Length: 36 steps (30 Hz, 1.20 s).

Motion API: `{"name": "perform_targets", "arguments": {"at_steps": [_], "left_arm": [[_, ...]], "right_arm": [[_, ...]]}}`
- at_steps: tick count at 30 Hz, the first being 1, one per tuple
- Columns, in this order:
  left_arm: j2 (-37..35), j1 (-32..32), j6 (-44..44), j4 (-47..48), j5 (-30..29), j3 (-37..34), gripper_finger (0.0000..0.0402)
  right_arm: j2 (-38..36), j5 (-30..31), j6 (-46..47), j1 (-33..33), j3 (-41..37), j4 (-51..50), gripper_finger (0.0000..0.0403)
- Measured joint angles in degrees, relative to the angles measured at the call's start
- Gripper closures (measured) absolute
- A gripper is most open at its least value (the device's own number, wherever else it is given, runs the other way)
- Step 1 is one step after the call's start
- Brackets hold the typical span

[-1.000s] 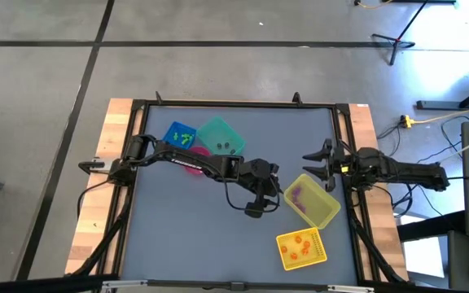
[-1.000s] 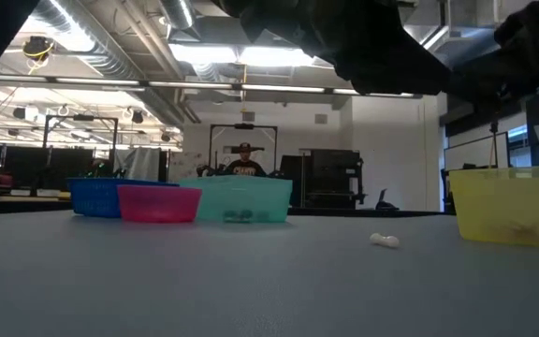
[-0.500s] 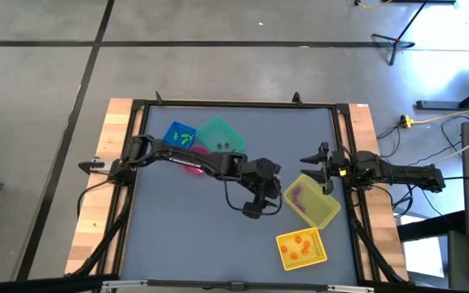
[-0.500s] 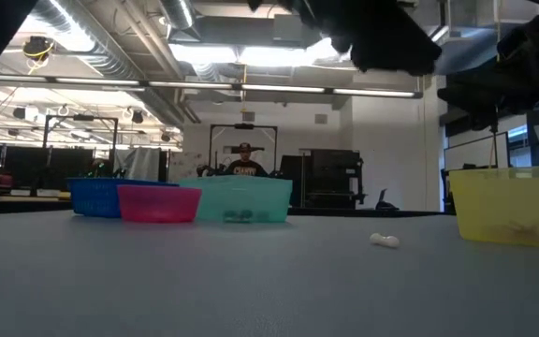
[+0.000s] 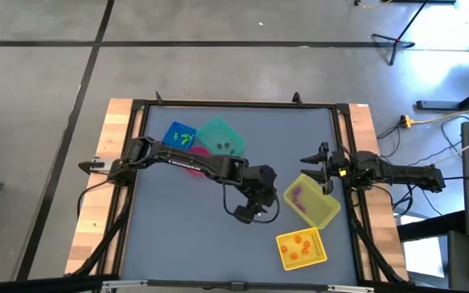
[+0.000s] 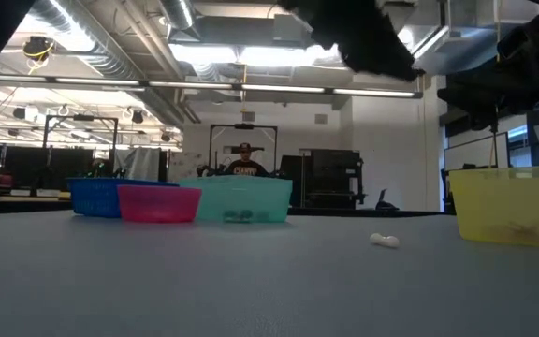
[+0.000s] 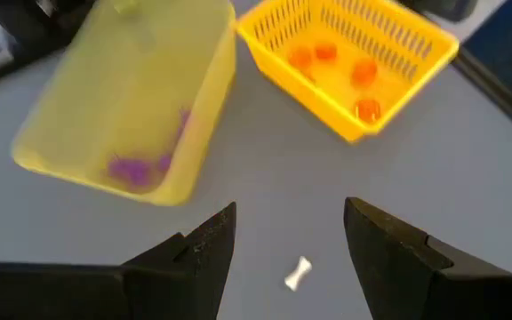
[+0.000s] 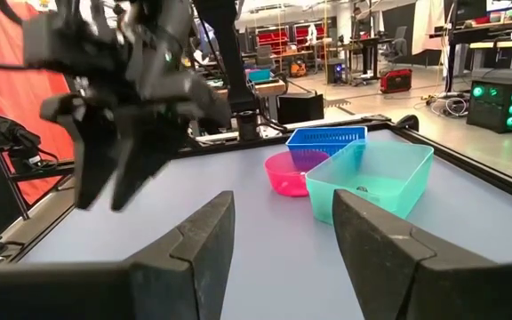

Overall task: Sort Halloween decoration
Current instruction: Put the white bone toy into the red bin

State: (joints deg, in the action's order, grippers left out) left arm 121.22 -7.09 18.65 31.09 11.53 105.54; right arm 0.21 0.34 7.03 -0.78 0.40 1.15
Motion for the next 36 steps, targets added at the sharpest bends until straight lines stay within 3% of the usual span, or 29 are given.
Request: {"name": "perform_targets", "arguments": {"at_steps": [12,17,26,36], "left_arm": [[3.5,-1.3,10.4,-2.5,0.3,-3.0,0.0207],[6.8,-1.0,10.5,-4.4,3.3,-3.0,0.0207],[10.5,-0.4,11.8,-3.6,3.1,-2.9,0.0209],[11.7,1.1,11.7,-2.6,3.0,-3.0,0.0246]], "right_arm": [[0.0,0.0,0.0,0.0,0.0,-0.2,0.0214],[0.3,0.1,0.2,0.0,0.0,-0.2,0.0214],[2.1,0.0,0.2,0.0,0.0,-0.3,0.0214],[2.7,0.0,0.2,0.0,0.0,-0.3,0.0214]]}}
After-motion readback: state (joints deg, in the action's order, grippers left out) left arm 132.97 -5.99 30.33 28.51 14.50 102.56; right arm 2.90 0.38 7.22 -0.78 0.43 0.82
